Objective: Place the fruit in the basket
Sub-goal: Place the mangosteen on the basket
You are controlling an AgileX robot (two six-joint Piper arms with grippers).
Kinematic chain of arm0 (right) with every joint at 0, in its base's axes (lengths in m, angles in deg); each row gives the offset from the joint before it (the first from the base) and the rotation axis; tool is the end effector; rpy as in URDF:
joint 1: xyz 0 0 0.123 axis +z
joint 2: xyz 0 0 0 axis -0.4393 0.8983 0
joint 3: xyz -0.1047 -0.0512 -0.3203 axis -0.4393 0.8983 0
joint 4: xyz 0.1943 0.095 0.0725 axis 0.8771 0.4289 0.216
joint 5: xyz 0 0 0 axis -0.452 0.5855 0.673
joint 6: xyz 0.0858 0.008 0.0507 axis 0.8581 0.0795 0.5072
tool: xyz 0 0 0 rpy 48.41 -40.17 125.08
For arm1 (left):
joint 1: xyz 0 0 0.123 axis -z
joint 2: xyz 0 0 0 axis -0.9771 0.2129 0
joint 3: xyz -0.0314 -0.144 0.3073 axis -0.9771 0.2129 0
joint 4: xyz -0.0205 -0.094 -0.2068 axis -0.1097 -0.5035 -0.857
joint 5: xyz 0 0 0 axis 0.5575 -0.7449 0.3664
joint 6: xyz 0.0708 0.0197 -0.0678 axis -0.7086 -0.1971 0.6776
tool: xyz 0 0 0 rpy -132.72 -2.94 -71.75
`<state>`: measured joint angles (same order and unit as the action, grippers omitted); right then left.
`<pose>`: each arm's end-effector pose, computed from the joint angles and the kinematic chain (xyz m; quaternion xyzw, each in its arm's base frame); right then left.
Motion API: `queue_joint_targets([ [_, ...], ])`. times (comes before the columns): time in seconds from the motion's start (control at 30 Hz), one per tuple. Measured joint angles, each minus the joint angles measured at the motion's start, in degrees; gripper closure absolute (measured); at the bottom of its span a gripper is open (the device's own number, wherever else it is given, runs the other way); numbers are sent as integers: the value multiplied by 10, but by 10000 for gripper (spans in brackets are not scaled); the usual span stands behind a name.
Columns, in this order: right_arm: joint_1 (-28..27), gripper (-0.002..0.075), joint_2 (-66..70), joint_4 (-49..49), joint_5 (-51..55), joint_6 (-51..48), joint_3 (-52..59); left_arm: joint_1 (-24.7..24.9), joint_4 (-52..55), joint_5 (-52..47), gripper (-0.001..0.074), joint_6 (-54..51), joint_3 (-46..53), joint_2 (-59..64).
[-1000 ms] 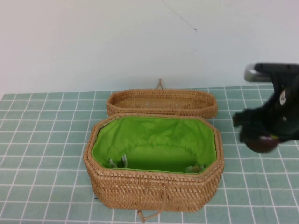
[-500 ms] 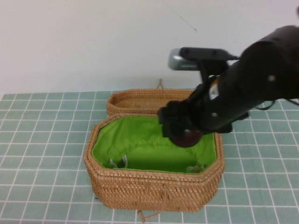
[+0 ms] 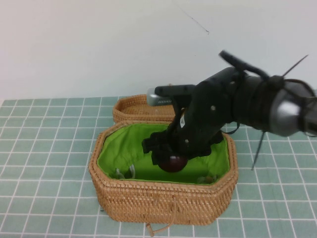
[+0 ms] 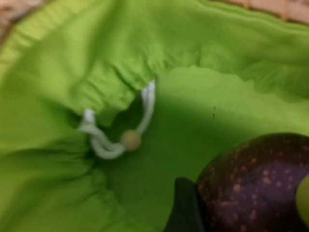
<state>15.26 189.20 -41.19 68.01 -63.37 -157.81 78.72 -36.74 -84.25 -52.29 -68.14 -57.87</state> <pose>0.3269 0.2911 0.2827 -0.1363 0.9575 0.1510 0.2045 -0.0173 0.0050 0.1831 -0.0325 0.7812 -0.0075 0.6234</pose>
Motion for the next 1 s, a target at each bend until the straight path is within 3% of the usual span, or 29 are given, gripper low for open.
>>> queue_joint_targets([
  [0.57,0,136,41,-24,71,-10,-66,0,0,0,736,0,0,0],
  [1.0,0,83,41,-24,66,2,-67,0,0,0,736,0,0,0],
])
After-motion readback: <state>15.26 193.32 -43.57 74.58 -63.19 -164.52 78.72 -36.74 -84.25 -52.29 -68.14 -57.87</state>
